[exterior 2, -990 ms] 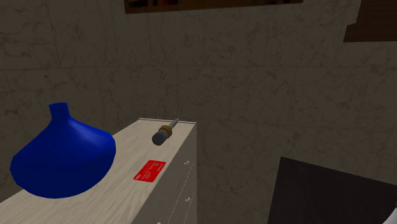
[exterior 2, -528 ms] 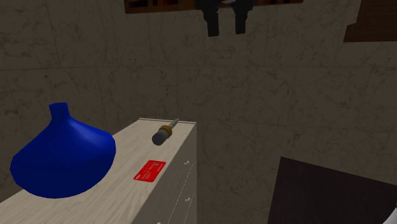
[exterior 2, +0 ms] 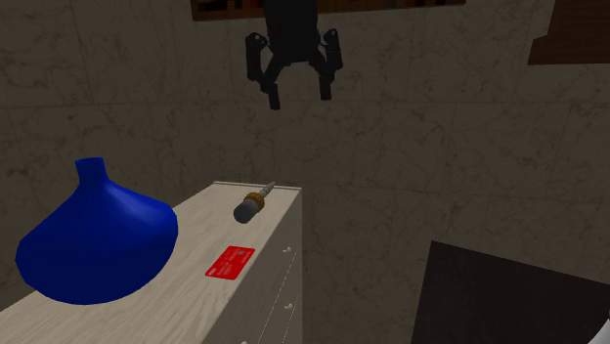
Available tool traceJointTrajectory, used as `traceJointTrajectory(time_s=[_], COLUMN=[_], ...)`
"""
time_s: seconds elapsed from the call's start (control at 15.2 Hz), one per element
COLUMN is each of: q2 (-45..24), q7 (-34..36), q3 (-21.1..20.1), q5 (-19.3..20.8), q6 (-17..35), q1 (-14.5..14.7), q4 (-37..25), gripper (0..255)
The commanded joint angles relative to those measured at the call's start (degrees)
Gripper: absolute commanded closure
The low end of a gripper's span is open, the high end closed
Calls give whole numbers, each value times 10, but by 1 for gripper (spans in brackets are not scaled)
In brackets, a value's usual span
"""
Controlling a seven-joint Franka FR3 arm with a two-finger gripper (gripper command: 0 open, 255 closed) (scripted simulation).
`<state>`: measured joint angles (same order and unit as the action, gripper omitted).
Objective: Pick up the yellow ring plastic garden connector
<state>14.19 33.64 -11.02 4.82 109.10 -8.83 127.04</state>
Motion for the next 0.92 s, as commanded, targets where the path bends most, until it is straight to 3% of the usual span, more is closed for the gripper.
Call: traceJointTrajectory(time_s=[0.0, 0.86], q2=[-43, -324], q7=[40, 250], q3=[-4, 27], q5=[5, 37], q6=[19, 86], q1=[-8, -30], q4=[-19, -208], gripper=[0, 0])
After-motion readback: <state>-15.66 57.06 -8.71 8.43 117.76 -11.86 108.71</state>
